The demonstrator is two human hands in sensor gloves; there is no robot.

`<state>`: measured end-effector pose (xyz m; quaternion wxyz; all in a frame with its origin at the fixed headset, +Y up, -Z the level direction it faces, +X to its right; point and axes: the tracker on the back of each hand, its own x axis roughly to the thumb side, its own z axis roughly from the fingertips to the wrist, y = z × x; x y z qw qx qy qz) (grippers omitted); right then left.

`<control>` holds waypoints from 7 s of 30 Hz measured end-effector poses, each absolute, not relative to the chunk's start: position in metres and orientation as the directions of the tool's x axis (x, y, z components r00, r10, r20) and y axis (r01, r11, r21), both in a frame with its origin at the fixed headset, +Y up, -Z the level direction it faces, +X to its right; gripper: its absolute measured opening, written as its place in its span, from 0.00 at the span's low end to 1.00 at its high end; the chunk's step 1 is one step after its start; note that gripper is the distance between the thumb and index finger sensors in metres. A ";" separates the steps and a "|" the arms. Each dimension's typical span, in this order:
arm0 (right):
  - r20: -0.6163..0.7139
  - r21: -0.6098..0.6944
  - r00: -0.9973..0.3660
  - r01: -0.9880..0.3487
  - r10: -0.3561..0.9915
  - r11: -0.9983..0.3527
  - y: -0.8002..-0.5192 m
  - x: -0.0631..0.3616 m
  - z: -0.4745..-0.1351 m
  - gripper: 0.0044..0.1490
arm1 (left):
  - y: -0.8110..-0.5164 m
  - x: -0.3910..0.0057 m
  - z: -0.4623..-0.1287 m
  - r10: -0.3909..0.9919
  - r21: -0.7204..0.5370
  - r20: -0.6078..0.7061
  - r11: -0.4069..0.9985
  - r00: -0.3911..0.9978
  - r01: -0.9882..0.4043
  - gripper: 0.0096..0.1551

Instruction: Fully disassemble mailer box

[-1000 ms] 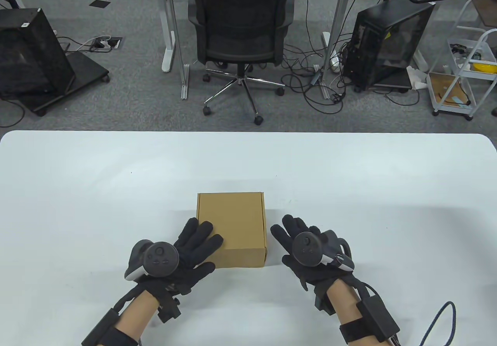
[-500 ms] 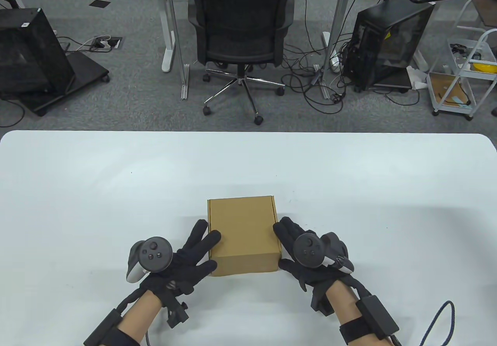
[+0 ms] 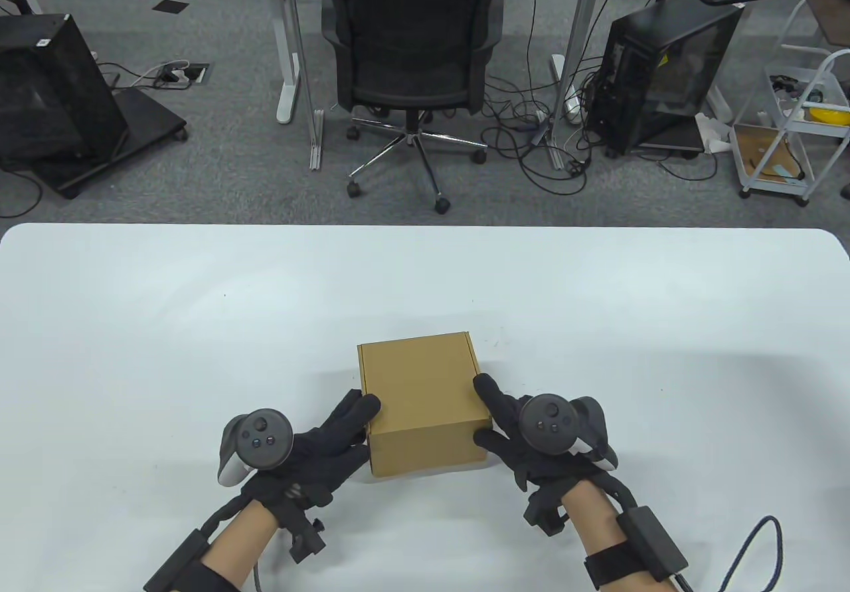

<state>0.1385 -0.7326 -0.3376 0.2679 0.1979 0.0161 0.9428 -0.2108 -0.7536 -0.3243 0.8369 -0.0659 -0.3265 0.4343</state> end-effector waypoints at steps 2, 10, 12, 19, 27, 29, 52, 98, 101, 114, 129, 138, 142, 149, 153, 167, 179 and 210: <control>0.373 0.116 -0.765 -0.524 0.526 -0.844 -0.728 0.139 -0.335 0.48 | -0.750 -0.211 -0.322 0.749 -0.362 0.514 0.632 0.418 -0.685 0.42; 0.366 0.077 -0.667 -0.673 0.649 -0.736 -0.712 0.144 -0.330 0.43 | -0.732 -0.206 -0.309 0.652 -0.296 0.645 0.693 0.398 -0.657 0.47; 0.362 0.074 -0.647 -0.698 0.671 -0.712 -0.709 0.146 -0.329 0.43 | -0.728 -0.203 -0.306 0.627 -0.282 0.668 0.711 0.400 -0.644 0.47; 0.285 0.077 -0.533 -0.816 0.797 -0.573 -0.700 0.148 -0.324 0.40 | -0.722 -0.200 -0.301 0.579 -0.280 0.729 0.739 0.366 -0.612 0.54; 0.205 0.058 -0.485 -0.861 0.850 -0.506 -0.700 0.150 -0.323 0.38 | -0.717 -0.191 -0.296 0.445 -0.207 0.780 0.847 0.440 -0.490 0.63; 0.208 0.052 -0.500 -0.853 0.841 -0.520 -0.697 0.148 -0.321 0.38 | -0.714 -0.189 -0.294 0.400 -0.151 0.781 0.866 0.480 -0.477 0.63; 0.132 0.724 -0.254 -0.635 0.958 -0.269 -0.742 0.130 -0.335 0.82 | -0.706 -0.201 -0.300 0.602 -0.132 0.553 0.746 0.576 -0.652 0.58; 0.302 0.495 -0.368 -0.727 0.879 -0.475 -0.754 0.123 -0.332 0.87 | -0.752 -0.215 -0.338 0.968 -0.320 0.210 -0.066 -0.139 -0.945 0.53; 0.300 0.497 -0.365 -0.728 0.881 -0.471 -0.754 0.123 -0.332 0.87 | -0.764 -0.217 -0.343 0.958 -0.348 0.140 -0.188 -0.250 -0.918 0.51; 0.283 0.543 -0.328 -0.720 0.901 -0.432 -0.755 0.124 -0.333 0.83 | -0.765 -0.206 -0.338 0.997 -0.355 0.073 0.020 -0.006 -0.935 0.44; -0.092 0.593 0.139 -0.788 0.986 0.166 -0.764 0.136 -0.344 0.45 | -0.763 -0.203 -0.337 0.997 -0.369 0.048 -0.031 -0.053 -0.929 0.37; -0.312 0.466 0.405 -0.723 0.860 0.510 -0.775 0.127 -0.336 0.36 | -0.764 -0.200 -0.337 0.994 -0.382 0.062 -0.062 -0.092 -0.922 0.35; -0.294 0.468 0.342 -0.763 0.893 0.446 -0.769 0.126 -0.333 0.33 | -0.761 -0.198 -0.338 0.988 -0.415 0.076 -0.090 -0.133 -0.905 0.32; -0.156 0.514 0.050 -0.849 0.987 0.124 -0.747 0.117 -0.324 0.49 | -0.747 -0.188 -0.335 0.972 -0.512 0.171 -0.054 -0.163 -0.857 0.27; 0.028 0.527 0.010 -0.850 1.000 -0.007 -0.735 0.117 -0.322 0.45 | -0.736 -0.189 -0.332 0.953 -0.501 0.262 0.000 -0.151 -0.865 0.26; 0.203 0.468 0.055 -0.882 0.978 -0.048 -0.738 0.127 -0.326 0.32 | -0.740 -0.190 -0.326 0.881 -0.291 0.465 0.245 0.088 -0.925 0.42; 0.239 0.322 0.085 -0.947 0.967 0.003 -0.736 0.132 -0.319 0.26 | -0.753 -0.191 -0.331 0.832 -0.303 0.545 0.309 0.102 -0.902 0.56; 0.251 0.131 -0.119 -0.979 0.961 -0.156 -0.672 0.144 -0.331 0.28 | -0.738 -0.151 -0.320 0.344 -0.166 0.883 0.866 0.320 -0.472 0.39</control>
